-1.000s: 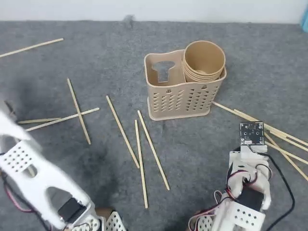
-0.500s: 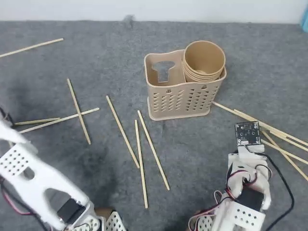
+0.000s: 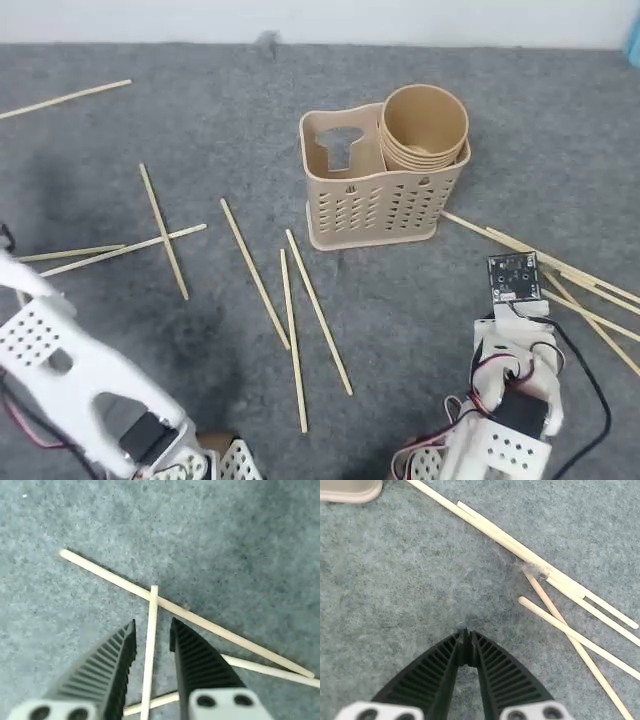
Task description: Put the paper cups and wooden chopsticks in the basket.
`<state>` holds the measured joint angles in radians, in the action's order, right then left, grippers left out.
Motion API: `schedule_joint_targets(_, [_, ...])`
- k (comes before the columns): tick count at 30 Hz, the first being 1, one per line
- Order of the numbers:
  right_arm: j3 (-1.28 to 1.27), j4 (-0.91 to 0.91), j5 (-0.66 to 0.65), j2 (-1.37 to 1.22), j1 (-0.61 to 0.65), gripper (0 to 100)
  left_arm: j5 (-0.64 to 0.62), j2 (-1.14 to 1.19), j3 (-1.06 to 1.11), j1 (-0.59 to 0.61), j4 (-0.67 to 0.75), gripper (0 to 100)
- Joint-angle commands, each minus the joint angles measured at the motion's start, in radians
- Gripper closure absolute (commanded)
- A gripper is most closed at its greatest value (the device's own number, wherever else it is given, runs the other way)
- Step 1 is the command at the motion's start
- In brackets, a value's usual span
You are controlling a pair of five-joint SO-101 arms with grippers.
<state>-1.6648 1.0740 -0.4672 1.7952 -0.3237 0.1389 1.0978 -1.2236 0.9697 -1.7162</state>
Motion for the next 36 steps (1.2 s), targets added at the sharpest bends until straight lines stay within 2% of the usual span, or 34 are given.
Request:
schedule_joint_targets(1, [-0.020,0.007,-0.015,-0.004,0.008,99.0,-0.061,0.018,-0.036,-0.021,0.057,89])
schedule_joint_targets(8, [-0.020,0.007,-0.015,-0.004,0.005,99.0,-0.123,0.089,-0.036,-0.049,0.155,89])
schedule_joint_targets(18, [-0.020,0.007,-0.015,-0.004,0.005,99.0,-0.126,0.091,-0.038,-0.044,0.147,90])
schedule_joint_targets(23, [-0.020,0.007,-0.015,-0.004,0.005,99.0,-0.126,0.091,-0.038,-0.051,0.147,99])
schedule_joint_targets(30, [-0.020,0.007,-0.015,-0.004,0.005,99.0,-0.124,0.084,-0.038,-0.052,0.146,99])
schedule_joint_targets(36, [-0.020,0.007,-0.015,-0.004,0.004,99.0,-0.118,-0.025,-0.059,-0.052,0.110,99])
